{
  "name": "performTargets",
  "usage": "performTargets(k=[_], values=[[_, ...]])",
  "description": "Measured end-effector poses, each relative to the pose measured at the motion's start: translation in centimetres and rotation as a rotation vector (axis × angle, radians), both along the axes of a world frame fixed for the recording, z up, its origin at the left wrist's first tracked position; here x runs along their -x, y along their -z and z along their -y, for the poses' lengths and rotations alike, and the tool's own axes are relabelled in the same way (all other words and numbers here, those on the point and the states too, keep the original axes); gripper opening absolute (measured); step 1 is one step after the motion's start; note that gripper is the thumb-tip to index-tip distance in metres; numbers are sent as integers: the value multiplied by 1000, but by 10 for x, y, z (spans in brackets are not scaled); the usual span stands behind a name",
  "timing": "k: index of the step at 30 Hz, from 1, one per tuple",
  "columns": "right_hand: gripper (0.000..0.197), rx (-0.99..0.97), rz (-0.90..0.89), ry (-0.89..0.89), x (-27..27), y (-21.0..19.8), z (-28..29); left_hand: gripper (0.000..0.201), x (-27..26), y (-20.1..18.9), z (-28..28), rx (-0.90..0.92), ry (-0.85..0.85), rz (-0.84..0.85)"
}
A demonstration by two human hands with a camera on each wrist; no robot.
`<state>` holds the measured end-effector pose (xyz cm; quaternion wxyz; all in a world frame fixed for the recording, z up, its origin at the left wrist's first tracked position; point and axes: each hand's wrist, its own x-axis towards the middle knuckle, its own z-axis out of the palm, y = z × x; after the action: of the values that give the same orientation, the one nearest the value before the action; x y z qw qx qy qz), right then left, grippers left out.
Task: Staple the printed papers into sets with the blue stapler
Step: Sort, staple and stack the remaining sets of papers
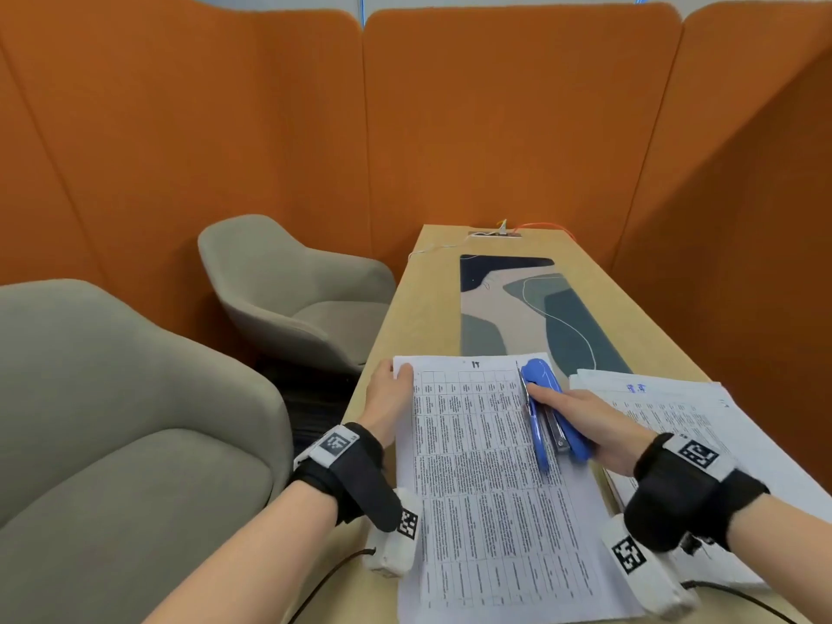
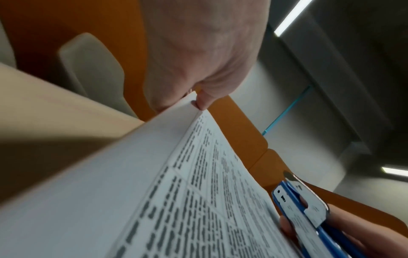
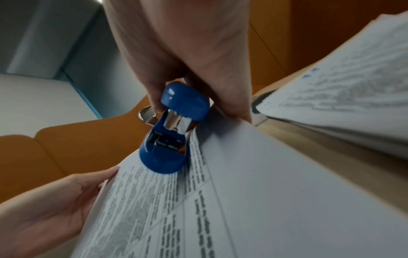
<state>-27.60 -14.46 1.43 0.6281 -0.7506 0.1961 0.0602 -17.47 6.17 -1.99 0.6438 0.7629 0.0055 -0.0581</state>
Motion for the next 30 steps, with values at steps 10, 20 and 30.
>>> performTargets(k=[10, 20, 30], values=[[33, -86, -48, 150, -10, 18, 4, 17, 1, 13, -1, 12, -94, -63], [13, -477, 428, 297, -91, -48, -37, 8, 2, 15, 9, -26, -143, 122], [24, 275, 332, -251, -93, -36, -79, 6, -4, 18, 1, 5, -195, 149]])
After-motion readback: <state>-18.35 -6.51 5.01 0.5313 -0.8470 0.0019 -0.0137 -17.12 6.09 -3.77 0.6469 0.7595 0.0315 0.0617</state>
